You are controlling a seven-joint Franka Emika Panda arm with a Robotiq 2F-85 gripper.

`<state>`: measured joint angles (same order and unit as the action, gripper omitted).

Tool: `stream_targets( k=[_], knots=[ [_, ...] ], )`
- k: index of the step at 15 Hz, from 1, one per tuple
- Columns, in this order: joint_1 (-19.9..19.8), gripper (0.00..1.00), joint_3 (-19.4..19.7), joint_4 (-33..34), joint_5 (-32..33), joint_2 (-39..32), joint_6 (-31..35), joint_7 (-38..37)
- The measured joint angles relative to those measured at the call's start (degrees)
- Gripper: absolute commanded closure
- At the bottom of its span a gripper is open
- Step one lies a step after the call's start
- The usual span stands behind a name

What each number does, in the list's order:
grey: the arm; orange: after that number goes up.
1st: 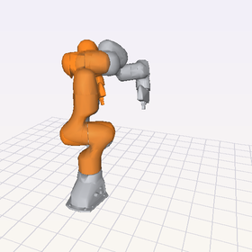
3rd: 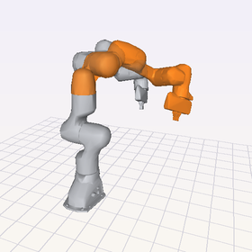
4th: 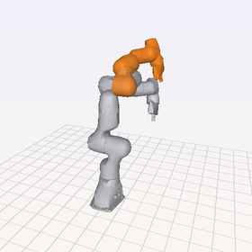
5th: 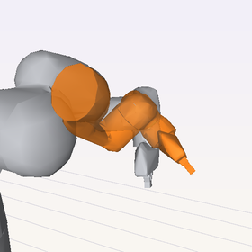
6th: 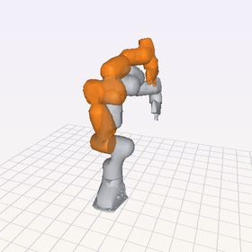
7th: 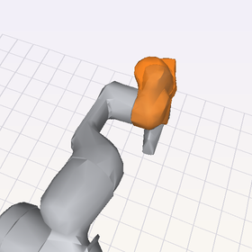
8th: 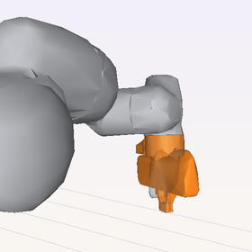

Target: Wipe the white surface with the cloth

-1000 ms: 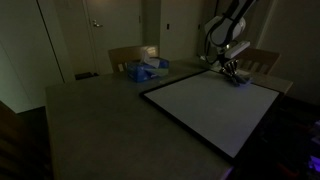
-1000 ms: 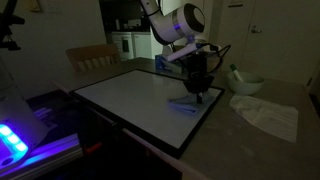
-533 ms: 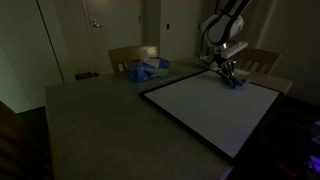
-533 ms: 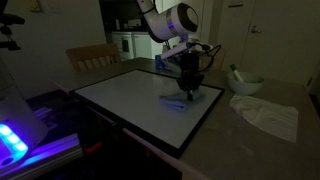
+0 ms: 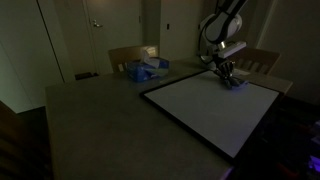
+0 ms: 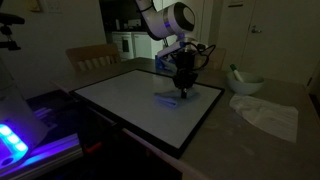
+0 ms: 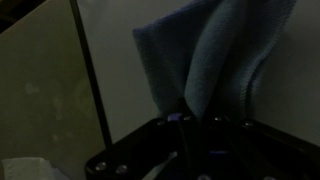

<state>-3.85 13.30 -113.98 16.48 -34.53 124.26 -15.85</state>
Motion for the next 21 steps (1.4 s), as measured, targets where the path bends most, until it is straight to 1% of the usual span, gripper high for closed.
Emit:
stream_targets(
  k=[1, 5, 9, 14, 21],
  knots=[
    [0.0, 0.97, 0.0, 0.0, 0.0, 0.0, 0.0, 0.0],
    [0.5, 0.97, -0.1, 0.2, 0.8, -0.2, -0.4, 0.0],
    [3.0, 0.97, -1.4, 0.6, 2.3, -0.3, -0.8, 0.1],
    [7.0, 0.97, -3.7, 0.9, 4.3, -0.2, -1.3, 0.6],
    [10.4, 0.97, -8.8, 1.3, 4.1, 0.0, -5.8, 3.4]
  ],
)
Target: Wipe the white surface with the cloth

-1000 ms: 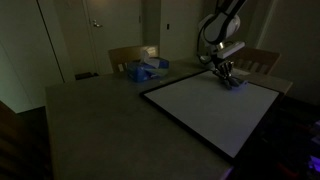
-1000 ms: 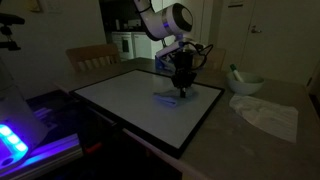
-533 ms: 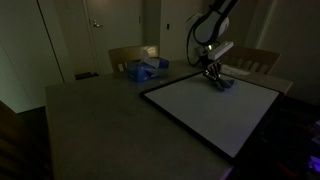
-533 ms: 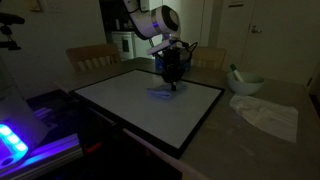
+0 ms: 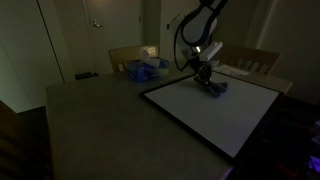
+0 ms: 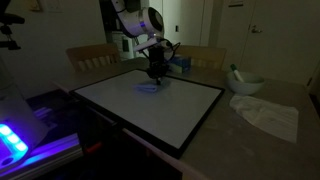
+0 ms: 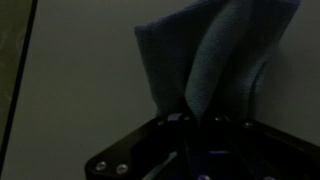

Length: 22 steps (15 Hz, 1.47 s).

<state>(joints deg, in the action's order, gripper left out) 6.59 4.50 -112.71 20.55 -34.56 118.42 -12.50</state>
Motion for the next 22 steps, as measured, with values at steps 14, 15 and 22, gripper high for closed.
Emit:
stream_targets(
  k=[14, 15, 22],
  knots=[
    [0.4, 0.97, -1.9, 0.0, -0.8, 0.6, -3.6, 1.9],
    [0.4, 0.97, -1.9, 0.0, -0.8, 0.5, -3.6, 1.9],
    [1.5, 0.97, -3.2, 0.9, -0.9, -0.7, -4.9, 1.5]
  ],
)
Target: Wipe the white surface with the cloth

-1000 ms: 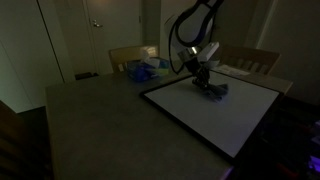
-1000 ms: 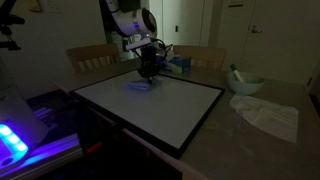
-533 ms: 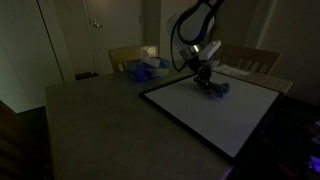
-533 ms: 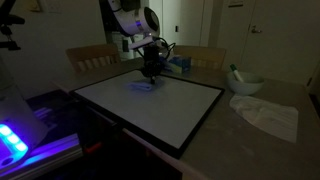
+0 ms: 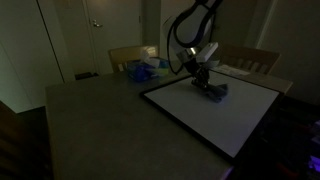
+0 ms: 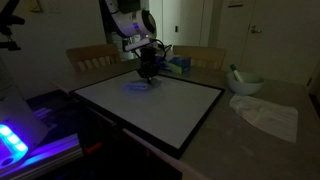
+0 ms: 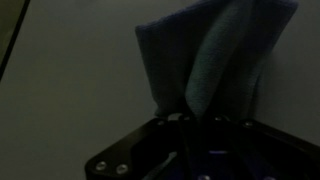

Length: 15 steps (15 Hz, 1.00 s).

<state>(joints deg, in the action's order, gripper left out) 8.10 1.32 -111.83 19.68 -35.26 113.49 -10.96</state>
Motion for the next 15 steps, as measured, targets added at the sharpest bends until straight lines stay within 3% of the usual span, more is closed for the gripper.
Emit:
stream_targets(
  k=[10, 15],
  knots=[
    [3.8, 0.97, -6.8, 0.9, -6.6, -0.4, -4.1, 1.0],
    [7.1, 0.97, -7.6, 2.3, -6.6, -1.4, -4.8, 1.0]
  ],
)
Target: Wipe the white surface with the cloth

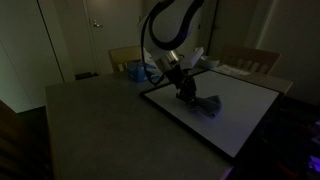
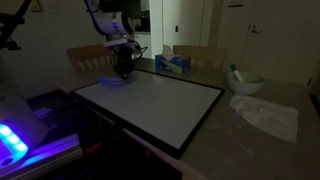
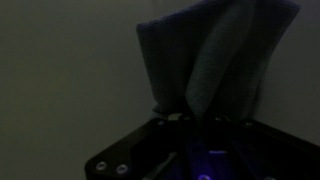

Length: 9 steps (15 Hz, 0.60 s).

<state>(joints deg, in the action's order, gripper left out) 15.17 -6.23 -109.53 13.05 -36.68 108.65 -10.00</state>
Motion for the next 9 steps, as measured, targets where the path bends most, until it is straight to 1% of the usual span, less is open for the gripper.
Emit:
stream_targets(
  k=[5, 9],
  knots=[
    [2.1, 0.97, -0.6, 1.3, 0.0, -0.4, 1.0, -0.5],
    [2.4, 0.97, -1.0, 1.0, -1.6, 0.4, 6.3, -2.3]
  ],
)
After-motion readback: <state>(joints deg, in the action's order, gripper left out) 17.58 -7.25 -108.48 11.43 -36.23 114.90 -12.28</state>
